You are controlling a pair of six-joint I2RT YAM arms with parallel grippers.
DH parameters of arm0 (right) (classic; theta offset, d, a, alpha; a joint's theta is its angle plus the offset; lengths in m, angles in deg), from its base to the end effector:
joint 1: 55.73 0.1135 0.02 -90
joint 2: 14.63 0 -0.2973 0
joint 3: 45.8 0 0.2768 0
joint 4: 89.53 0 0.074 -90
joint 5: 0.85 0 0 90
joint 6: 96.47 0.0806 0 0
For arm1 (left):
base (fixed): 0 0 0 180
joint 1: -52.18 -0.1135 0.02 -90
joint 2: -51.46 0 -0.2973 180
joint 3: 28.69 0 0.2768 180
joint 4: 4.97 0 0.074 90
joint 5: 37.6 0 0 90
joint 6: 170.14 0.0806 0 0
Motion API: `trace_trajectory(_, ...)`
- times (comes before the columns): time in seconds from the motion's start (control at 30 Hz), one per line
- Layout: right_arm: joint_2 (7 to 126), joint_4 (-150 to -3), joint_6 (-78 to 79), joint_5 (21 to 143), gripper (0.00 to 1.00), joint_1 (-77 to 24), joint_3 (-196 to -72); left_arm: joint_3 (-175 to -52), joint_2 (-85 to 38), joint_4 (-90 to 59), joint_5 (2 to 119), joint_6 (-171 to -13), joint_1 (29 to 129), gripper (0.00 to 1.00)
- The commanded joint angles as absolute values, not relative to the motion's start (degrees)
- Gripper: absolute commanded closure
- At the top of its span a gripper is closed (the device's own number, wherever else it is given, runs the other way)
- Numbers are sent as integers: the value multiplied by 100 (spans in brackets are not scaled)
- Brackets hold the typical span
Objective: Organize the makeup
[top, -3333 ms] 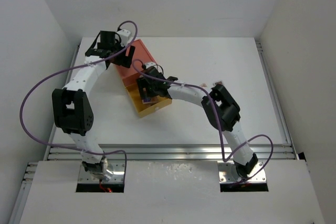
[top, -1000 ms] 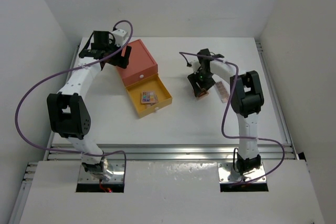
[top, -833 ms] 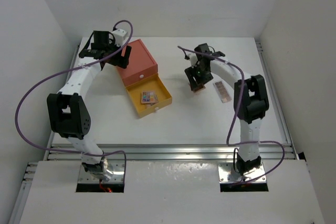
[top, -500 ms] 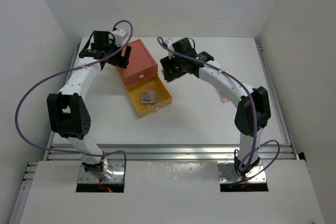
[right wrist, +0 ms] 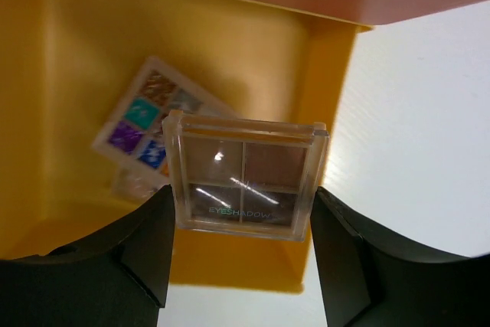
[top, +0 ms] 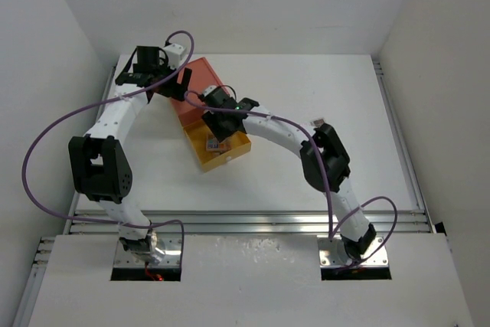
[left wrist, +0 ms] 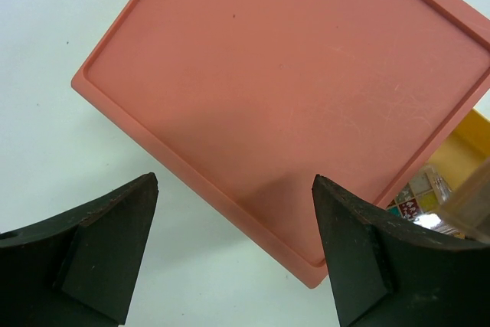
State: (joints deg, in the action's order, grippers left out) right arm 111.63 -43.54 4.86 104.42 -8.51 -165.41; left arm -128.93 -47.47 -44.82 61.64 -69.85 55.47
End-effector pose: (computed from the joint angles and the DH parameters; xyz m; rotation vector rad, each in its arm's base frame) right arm 0.3979 0.3987 0.2006 -0.6481 2.3609 0.1184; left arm 0.4615 -0.0395 0.3179 0.3505 2.2080 -0.1145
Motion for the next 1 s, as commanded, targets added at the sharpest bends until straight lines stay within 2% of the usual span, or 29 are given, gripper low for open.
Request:
trace_trajectory(0.0,11245,-4511,154,11489,96,-757,-16880,-12892,-4522,-4376,6242,-6959,5491,12)
trace_trajectory(0.17,11500,-4449,-251,11929,96,-599,-17117,-12892,-4522,-4376,6295,-6959,5491,12)
trace_trajectory(0.6,12107,-4441,-445,12123,96,-467,-17064,-12892,-4522,-4376,6295,-6959,5491,12)
trace_trajectory(0.7,12134,-4414,-252,11869,96,-467,-17038,-12892,-4522,-4376,6295,-6959,5491,12)
trace_trajectory(0.73,12064,-4527,-208,11320,94,-467,-16986,-12892,-4522,-4376,6295,-6959,5491,12)
trace_trajectory(0.83,11906,-4984,-76,10885,94,-458,-16696,-12892,-4522,-4376,6295,-6959,5491,12)
trace_trajectory(0.97,11966,-4968,65,10708,94,-476,-16897,-12892,-4522,-4376,6242,-6959,5491,12)
